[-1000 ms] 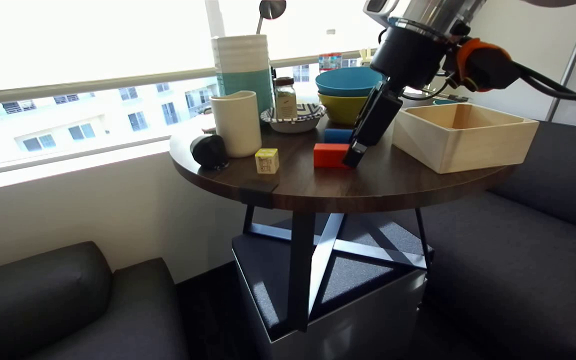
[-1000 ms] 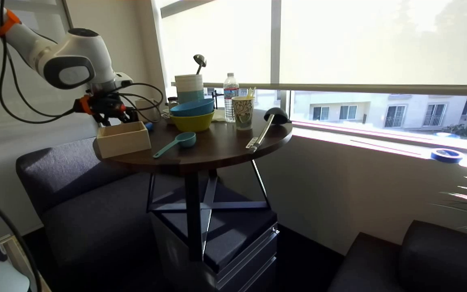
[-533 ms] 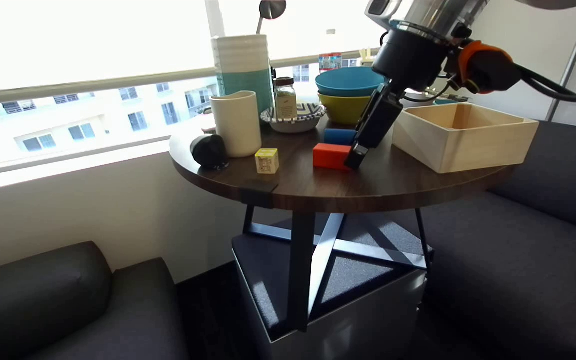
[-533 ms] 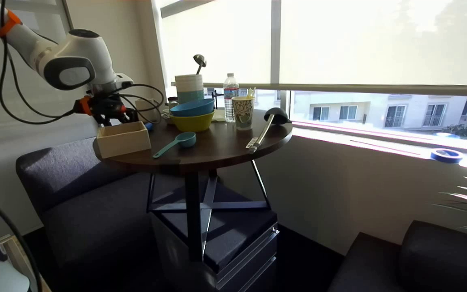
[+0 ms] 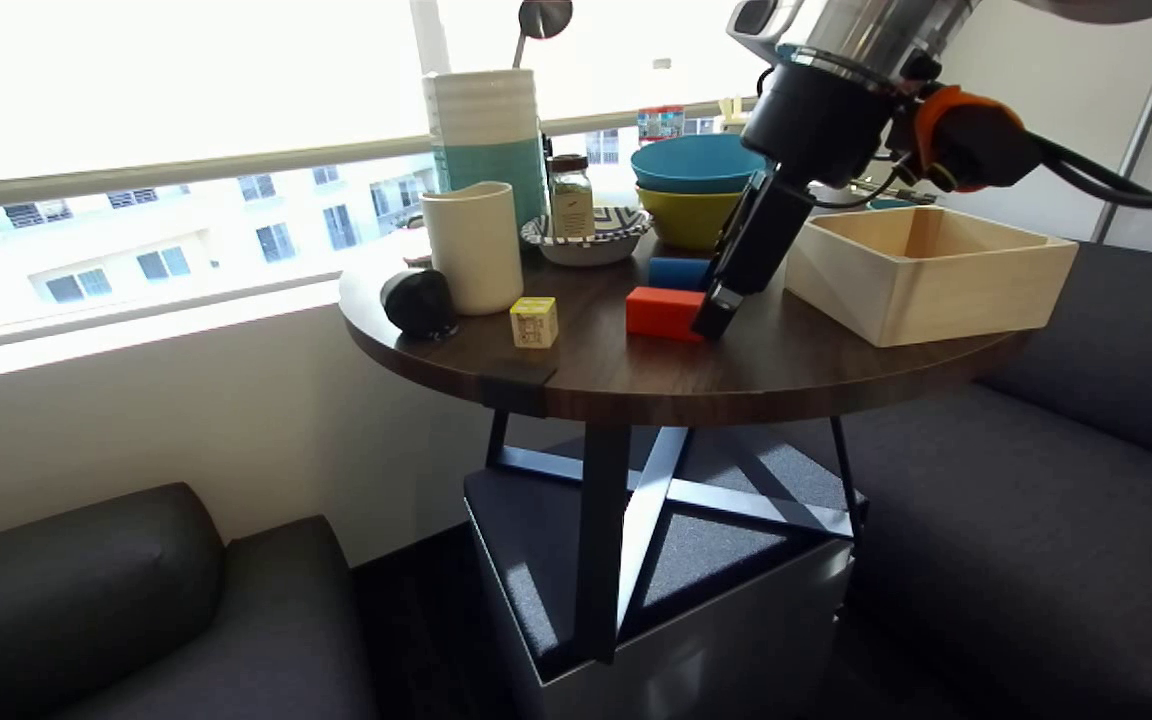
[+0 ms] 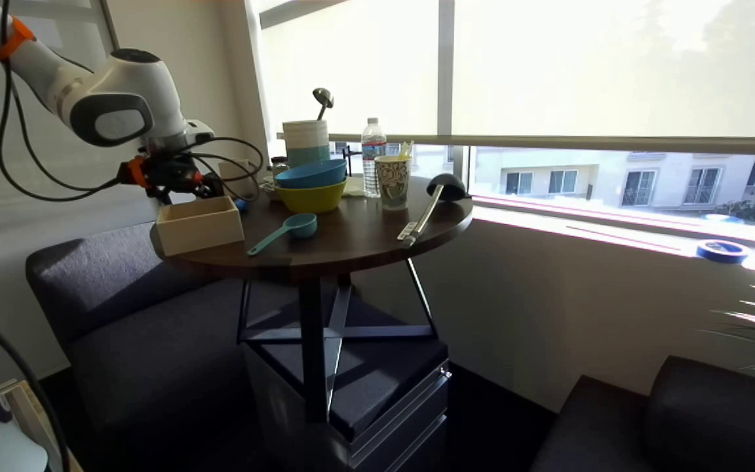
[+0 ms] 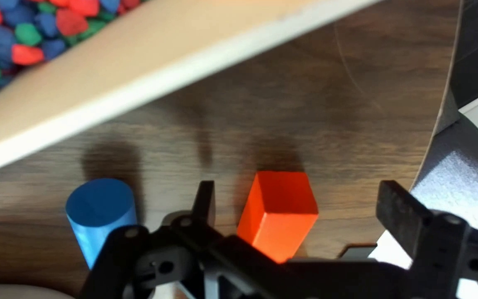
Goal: Flip the orange block over and put the wooden block onto it
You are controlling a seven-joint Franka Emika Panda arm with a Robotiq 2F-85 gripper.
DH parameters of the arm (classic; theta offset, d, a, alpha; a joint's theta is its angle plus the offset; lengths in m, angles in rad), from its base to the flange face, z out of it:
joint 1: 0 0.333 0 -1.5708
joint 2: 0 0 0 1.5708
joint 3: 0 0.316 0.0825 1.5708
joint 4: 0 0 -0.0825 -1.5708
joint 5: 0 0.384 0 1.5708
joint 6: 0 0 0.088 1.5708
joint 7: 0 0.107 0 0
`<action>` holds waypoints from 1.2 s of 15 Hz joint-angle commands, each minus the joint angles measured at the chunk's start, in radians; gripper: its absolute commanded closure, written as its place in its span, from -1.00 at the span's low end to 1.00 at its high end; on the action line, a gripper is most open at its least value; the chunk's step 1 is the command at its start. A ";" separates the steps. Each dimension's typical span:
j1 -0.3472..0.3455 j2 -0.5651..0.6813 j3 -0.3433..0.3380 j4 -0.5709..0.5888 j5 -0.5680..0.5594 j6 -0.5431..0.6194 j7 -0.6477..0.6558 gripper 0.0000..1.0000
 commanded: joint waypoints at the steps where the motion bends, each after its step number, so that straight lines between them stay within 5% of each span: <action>1: 0.028 0.024 -0.009 0.011 0.025 0.021 -0.007 -0.95; 12: 0.068 0.074 -0.019 0.072 0.105 0.095 -0.065 -1.00; 18: 0.035 0.077 -0.005 0.063 0.112 0.078 -0.073 -1.00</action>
